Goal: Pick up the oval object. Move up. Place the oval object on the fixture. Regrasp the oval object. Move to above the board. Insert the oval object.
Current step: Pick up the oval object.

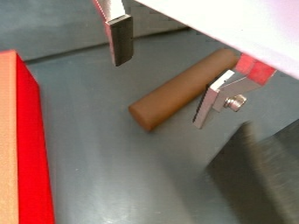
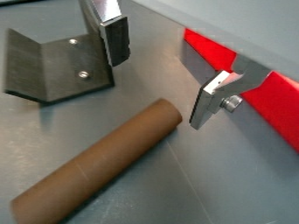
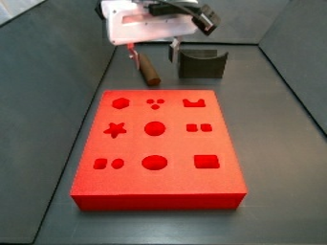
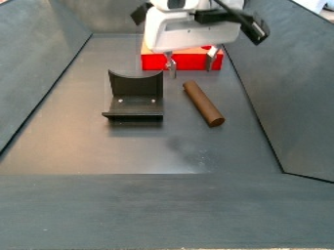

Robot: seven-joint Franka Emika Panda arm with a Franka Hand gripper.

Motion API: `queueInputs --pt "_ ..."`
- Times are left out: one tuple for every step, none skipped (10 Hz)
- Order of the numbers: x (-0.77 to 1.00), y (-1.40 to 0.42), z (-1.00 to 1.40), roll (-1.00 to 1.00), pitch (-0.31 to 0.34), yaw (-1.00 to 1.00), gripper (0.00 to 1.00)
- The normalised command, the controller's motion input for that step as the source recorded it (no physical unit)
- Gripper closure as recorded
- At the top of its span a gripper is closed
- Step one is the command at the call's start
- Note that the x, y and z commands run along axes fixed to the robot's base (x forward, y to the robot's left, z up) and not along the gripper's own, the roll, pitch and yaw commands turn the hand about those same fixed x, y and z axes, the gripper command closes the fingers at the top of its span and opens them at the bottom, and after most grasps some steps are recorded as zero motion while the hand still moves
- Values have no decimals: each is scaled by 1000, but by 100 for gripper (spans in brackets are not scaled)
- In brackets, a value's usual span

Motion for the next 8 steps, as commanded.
queueInputs --pt "0 -6 -37 0 0 0 0" --pt "69 346 -420 0 0 -229 0" --pt "0 203 -806 87 -160 -217 0" --pt "-43 60 -663 113 -154 -314 0" --pt "-146 -89 -503 51 -130 -483 0" --pt "-63 -223 -406 40 -91 -506 0" --pt "-77 0 -40 0 -116 0 0" --pt "0 0 -54 0 -34 0 0"
